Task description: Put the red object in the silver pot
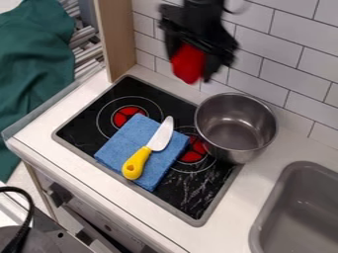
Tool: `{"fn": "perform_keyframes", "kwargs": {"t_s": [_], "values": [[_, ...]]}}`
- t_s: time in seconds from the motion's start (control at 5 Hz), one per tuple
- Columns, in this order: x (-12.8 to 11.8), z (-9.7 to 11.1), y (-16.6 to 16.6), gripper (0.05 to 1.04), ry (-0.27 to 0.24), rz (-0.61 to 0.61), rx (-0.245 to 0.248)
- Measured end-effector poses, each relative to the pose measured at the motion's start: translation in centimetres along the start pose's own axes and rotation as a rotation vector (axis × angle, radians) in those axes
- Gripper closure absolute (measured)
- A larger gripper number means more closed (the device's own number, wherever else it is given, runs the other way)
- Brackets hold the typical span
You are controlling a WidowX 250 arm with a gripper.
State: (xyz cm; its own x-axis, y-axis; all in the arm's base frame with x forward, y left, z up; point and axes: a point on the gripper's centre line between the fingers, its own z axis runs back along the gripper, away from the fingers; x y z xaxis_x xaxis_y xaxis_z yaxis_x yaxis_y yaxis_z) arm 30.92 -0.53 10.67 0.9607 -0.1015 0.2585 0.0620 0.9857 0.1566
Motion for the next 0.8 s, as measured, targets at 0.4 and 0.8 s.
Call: {"fn": "perform_keyframes", "kwargs": {"t_s": [0.4,0.8], "values": [[-0.3,-2.1,-4.4,0.279,0.089,-0.053,-0.062],[0.1,-4.0,-4.4,0.280,0.103,-0.041,-0.090]]}}
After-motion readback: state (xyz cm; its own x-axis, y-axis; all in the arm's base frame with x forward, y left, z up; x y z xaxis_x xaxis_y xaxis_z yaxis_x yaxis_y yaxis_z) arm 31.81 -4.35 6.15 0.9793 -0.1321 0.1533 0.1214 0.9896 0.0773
